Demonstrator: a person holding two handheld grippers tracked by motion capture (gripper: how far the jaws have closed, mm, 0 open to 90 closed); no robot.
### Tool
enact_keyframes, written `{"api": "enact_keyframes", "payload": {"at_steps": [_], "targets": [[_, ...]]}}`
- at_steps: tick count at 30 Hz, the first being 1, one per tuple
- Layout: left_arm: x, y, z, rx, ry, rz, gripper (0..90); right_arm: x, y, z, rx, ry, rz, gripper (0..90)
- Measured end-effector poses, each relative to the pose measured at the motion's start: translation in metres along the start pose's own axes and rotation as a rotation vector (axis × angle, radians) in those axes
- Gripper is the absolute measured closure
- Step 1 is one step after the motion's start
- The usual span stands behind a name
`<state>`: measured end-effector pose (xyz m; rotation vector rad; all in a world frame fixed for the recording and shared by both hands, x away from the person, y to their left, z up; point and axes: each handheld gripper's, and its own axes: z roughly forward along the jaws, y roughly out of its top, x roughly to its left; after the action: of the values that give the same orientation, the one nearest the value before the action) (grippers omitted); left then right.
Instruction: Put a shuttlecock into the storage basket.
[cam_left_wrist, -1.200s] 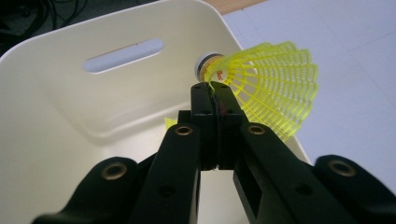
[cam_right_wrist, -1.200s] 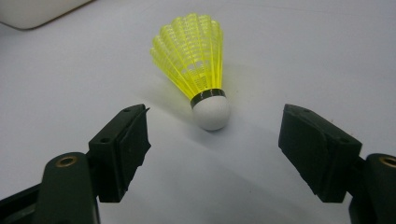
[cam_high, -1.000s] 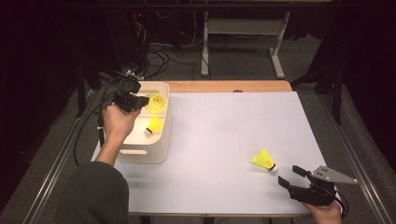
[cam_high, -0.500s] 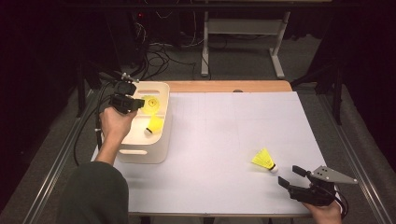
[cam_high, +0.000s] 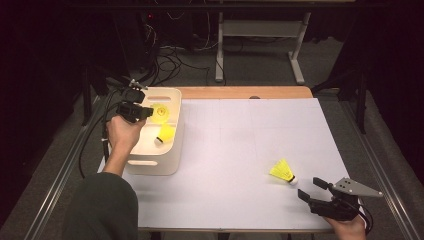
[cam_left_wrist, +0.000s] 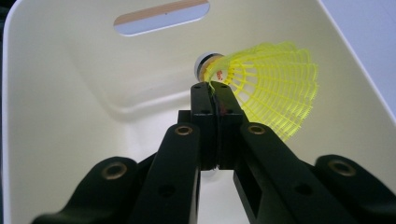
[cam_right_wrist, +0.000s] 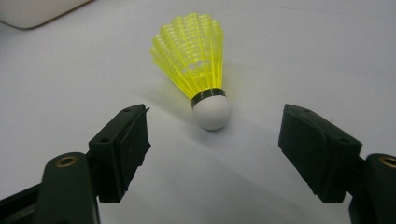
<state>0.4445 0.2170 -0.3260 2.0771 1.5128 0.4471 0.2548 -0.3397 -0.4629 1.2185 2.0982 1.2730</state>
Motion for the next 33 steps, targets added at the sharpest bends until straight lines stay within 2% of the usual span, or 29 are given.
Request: {"api": "enact_keyframes", "payload": {"at_steps": [3,33], "targets": [[0.003,-0.001,0.002,0.001,-0.002,-0.013,89.5,0.0,0.0,0.0,0.0,0.0,0.0,24.8],[0.011,-0.006,0.013,0.052,0.028,-0.036,88.9,0.0,0.0,0.0,0.003,-0.001,-0.001,24.8]]}}
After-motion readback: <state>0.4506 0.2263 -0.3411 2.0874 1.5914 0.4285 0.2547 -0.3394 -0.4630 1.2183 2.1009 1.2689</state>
